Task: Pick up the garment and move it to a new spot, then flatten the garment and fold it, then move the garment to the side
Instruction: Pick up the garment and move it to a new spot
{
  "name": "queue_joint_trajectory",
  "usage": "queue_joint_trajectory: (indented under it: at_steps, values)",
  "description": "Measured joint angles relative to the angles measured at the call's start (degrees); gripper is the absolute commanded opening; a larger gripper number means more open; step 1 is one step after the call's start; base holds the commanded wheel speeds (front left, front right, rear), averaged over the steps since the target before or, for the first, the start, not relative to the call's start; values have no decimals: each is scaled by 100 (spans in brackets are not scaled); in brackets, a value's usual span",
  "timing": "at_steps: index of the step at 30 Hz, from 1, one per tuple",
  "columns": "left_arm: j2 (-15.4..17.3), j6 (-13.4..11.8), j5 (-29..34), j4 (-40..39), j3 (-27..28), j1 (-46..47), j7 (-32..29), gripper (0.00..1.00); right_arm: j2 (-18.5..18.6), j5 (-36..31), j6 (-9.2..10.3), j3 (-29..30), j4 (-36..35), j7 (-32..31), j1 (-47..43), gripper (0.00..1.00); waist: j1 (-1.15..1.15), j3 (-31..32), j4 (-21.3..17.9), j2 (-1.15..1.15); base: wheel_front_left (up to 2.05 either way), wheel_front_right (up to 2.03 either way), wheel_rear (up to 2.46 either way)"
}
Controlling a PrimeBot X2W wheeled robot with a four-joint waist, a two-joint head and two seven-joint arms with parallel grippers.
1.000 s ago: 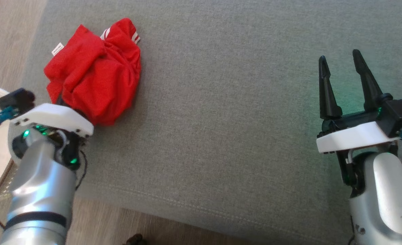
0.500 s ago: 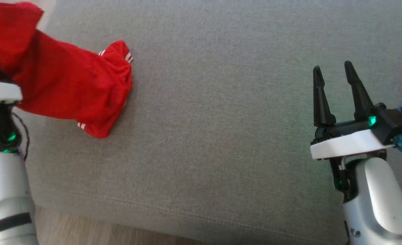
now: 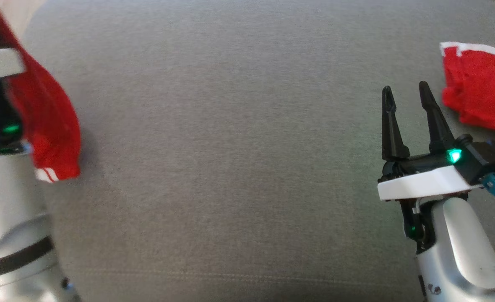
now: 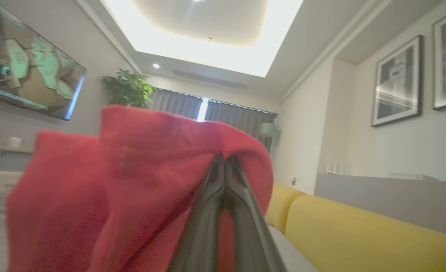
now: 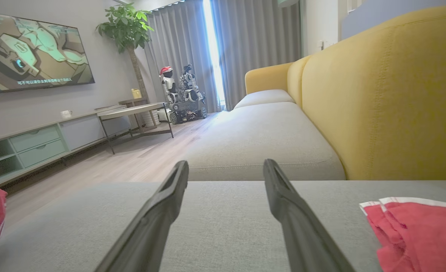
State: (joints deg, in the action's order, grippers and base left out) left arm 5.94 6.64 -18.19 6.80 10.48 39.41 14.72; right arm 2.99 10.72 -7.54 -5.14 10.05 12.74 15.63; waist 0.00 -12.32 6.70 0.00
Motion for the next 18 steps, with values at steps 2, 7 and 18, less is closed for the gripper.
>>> queue_joint_trajectory:
  at_steps: [2, 7, 18]
  values:
    - [-56, 3, 52, -4, -193, 24, -2, 0, 0, 5, 1, -9, -1, 25, 2, 100, 0, -12, -69, 0, 0, 0, 0]
    - [-382, 25, 138, 185, -1266, 43, -78, 0, 0, 93, 0, -58, -97, 49, 23, 100, 0, -153, -428, 0, 0, 0, 0]
    - [-420, -708, -1032, 1236, -4288, 257, -48, 0, 0, 405, 0, -242, -485, 148, 459, 100, 0, -775, -1387, 0, 0, 0, 0]
